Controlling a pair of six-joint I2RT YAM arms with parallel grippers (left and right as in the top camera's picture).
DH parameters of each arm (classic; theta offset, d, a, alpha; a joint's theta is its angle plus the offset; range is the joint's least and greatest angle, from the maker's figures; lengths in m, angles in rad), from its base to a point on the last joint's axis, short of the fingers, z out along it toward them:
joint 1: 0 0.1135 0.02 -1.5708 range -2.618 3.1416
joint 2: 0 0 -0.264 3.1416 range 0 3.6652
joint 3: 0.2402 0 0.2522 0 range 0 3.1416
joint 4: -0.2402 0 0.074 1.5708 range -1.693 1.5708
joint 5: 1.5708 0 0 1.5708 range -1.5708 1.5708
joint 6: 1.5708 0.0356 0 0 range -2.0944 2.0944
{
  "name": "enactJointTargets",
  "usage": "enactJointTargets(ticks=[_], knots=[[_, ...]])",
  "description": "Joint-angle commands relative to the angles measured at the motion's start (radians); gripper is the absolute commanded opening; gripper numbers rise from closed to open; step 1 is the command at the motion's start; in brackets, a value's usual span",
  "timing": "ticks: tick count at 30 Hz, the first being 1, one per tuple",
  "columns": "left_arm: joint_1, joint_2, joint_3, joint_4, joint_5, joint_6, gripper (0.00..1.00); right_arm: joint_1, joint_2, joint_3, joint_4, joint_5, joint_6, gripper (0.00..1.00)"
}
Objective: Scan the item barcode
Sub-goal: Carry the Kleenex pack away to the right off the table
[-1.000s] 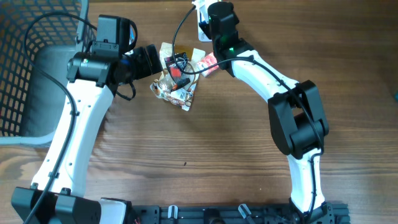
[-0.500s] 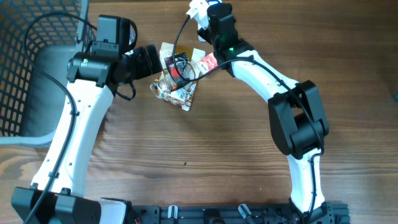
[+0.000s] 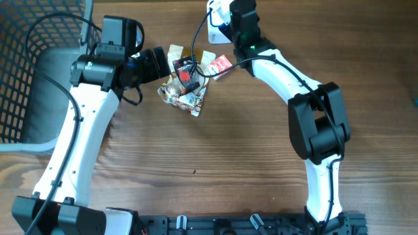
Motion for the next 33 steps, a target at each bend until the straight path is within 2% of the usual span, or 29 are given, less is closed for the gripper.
enactJointTargets(ticks=[1, 5, 6, 8, 9, 12, 16, 20, 22, 25, 29, 32, 33], knots=[[0.002, 0.004, 0.003, 0.002, -0.006, -0.009, 1.00, 0.002, -0.016, 0.005, 0.051, 0.138, 0.177, 0.05], [0.002, 0.004, 0.003, 0.002, -0.006, -0.009, 1.00, 0.002, -0.045, 0.005, 0.027, 0.114, 0.185, 0.05], [0.002, 0.004, 0.003, 0.002, -0.006, -0.009, 1.00, 0.002, -0.053, 0.005, 0.008, 0.114, 0.231, 0.05], [0.002, 0.004, 0.003, 0.002, -0.006, -0.009, 1.00, -0.018, -0.089, 0.005, -0.048, 0.108, 0.477, 0.05], [0.002, 0.004, 0.003, 0.002, -0.006, -0.009, 1.00, -0.051, -0.127, 0.005, -0.093, 0.031, 0.623, 0.05], [0.002, 0.004, 0.003, 0.002, -0.006, -0.009, 1.00, -0.145, -0.209, 0.005, -0.182, -0.054, 0.785, 0.05], [0.002, 0.004, 0.003, 0.002, -0.006, -0.009, 1.00, -0.359, -0.303, 0.005, -0.461, -0.051, 1.002, 0.05], [0.002, 0.004, 0.003, 0.002, -0.006, -0.009, 1.00, -0.575, -0.301, -0.018, -0.733, 0.018, 1.061, 0.05], [0.002, 0.004, 0.003, 0.002, -0.006, -0.009, 1.00, -0.658, -0.301, -0.064, -0.766, 0.060, 1.072, 0.05], [0.002, 0.004, 0.003, 0.002, -0.006, -0.009, 1.00, -0.752, -0.301, -0.170, -0.734, 0.100, 1.073, 0.04], [0.002, 0.004, 0.003, 0.002, -0.006, -0.009, 1.00, -0.840, -0.301, -0.314, -0.583, 0.101, 1.065, 0.06], [0.002, 0.004, 0.003, 0.002, -0.006, -0.009, 1.00, -0.890, -0.301, -0.337, -0.522, 0.169, 1.053, 0.08], [0.002, 0.004, 0.003, 0.002, -0.006, -0.009, 1.00, -0.908, -0.301, -0.337, -0.489, 0.183, 0.988, 0.07]])
